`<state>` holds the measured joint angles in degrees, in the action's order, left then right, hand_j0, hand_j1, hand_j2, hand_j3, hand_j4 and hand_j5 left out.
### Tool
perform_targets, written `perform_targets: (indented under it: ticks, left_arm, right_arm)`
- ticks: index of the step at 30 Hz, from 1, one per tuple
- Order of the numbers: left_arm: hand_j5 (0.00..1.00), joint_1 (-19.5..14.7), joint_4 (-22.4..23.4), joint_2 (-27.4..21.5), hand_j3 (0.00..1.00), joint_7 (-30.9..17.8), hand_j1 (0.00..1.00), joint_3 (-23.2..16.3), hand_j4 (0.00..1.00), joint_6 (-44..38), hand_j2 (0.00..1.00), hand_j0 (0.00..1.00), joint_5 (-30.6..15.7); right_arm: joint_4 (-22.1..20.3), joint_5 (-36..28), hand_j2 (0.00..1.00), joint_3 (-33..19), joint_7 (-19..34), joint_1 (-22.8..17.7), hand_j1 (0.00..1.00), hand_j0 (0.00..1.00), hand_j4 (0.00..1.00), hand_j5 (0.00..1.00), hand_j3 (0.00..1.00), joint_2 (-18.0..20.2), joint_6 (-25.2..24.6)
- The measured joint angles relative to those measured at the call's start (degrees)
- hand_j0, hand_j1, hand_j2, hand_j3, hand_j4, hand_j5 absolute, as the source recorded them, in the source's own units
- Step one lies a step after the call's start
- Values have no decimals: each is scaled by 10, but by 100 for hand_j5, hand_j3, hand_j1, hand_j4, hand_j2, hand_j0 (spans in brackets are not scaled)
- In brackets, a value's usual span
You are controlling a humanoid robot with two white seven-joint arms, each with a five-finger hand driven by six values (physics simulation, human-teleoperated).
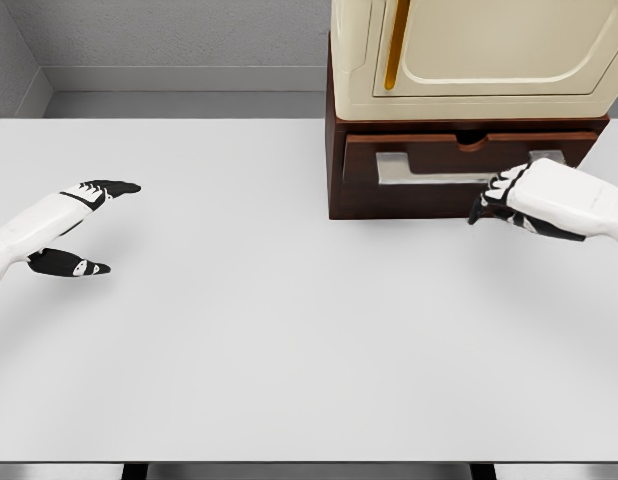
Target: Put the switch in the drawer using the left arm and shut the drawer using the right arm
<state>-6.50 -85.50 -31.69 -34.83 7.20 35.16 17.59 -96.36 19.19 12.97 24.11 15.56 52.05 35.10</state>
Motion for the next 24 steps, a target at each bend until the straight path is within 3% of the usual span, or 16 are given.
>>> perform_targets:
  ticks: [18,21,24]
  left_arm:
    - [100,2,-2,0,100,0,100,0,100,0,100,100,0]
    - [100,3,-2,0,100,0,100,0,100,0,100,100,0]
    - [100,3,-2,0,100,0,100,0,100,0,100,100,0]
  right_arm:
    - [35,2,51,21,0,21,51,51,51,51,51,-18,0]
    - [30,3,51,20,-1,11,51,51,51,51,51,-13,0]
    - [9,-1,51,14,-2,-19,51,51,51,51,51,17,1]
